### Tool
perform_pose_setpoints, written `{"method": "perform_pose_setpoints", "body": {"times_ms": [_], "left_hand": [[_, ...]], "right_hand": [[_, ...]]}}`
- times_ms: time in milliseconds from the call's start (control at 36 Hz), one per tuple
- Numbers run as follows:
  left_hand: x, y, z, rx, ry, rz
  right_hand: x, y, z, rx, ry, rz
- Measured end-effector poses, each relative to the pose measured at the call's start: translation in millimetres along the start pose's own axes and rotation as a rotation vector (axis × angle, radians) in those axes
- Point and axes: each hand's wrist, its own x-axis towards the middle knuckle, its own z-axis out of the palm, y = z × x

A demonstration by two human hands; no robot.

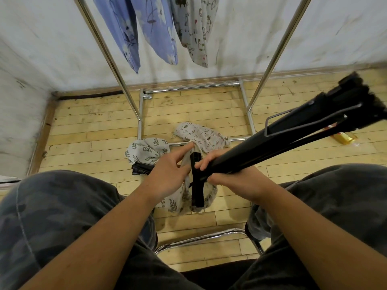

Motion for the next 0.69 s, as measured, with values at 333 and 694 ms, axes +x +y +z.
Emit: {"method": "perform_pose_setpoints", "body": {"times_ms": [333, 694], "left_hand": [[-4.1, 6.6, 0.8, -0.106, -0.087, 0.049], [-6.5, 8.8, 2.0, -0.101, -0.141, 0.104]], "right_hand": [[9.5, 15.6, -1.2, 0.056, 0.293, 0.003], [13.4, 26.8, -4.6, -0.21, 0.495, -0.111]]}}
